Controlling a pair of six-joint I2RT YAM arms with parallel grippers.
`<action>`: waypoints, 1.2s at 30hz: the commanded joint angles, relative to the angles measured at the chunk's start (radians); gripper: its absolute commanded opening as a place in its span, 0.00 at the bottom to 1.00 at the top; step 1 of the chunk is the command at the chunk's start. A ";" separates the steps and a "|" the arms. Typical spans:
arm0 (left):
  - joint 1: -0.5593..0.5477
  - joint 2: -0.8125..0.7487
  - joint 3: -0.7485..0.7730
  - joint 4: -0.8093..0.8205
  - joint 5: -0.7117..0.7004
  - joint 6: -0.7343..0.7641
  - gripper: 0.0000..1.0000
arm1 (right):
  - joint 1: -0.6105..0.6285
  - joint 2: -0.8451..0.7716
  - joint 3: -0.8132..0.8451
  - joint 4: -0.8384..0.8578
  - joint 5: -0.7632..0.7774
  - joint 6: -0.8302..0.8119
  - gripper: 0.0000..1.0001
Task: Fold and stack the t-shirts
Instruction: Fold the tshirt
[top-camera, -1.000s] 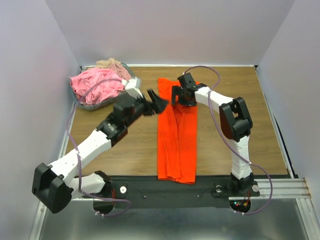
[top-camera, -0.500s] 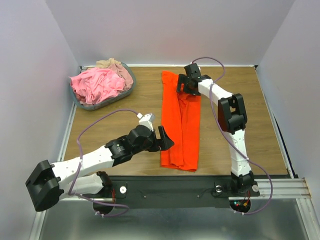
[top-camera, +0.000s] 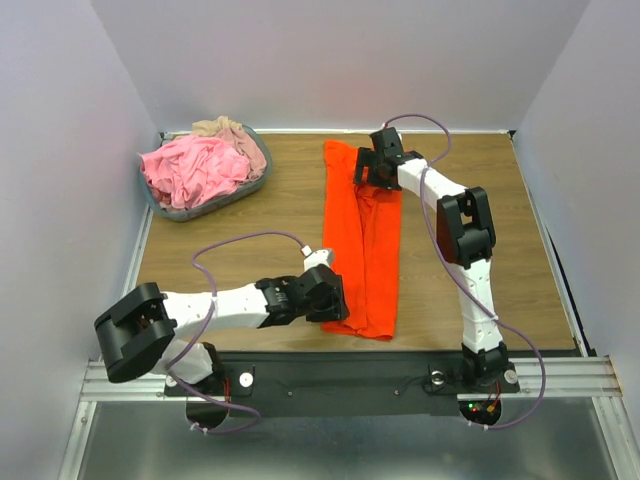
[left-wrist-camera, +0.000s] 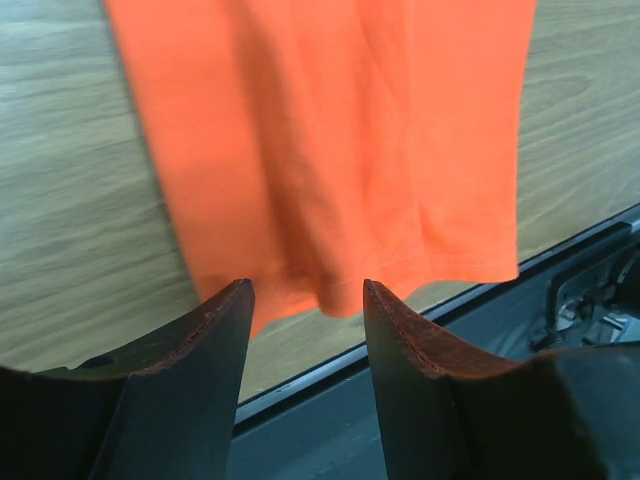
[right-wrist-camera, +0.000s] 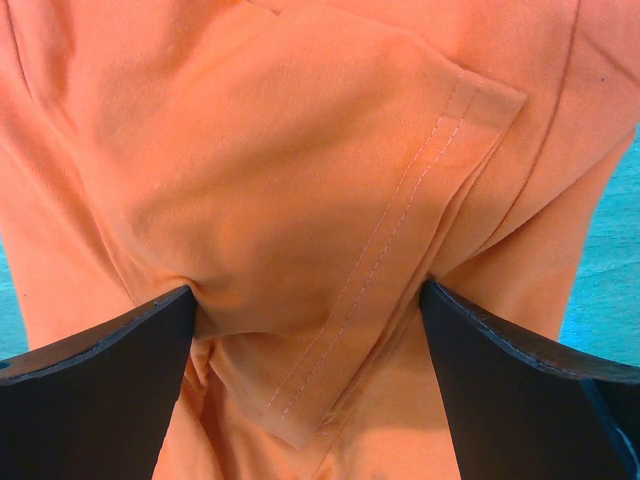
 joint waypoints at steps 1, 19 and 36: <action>-0.031 0.024 0.081 0.001 -0.033 -0.028 0.58 | -0.006 0.015 -0.049 -0.069 0.002 0.000 1.00; -0.078 0.207 0.218 -0.170 -0.070 -0.072 0.19 | -0.018 -0.023 -0.122 -0.071 0.029 -0.006 1.00; -0.108 -0.013 0.210 -0.562 -0.124 -0.186 0.07 | -0.033 -0.035 -0.141 -0.071 0.043 -0.026 1.00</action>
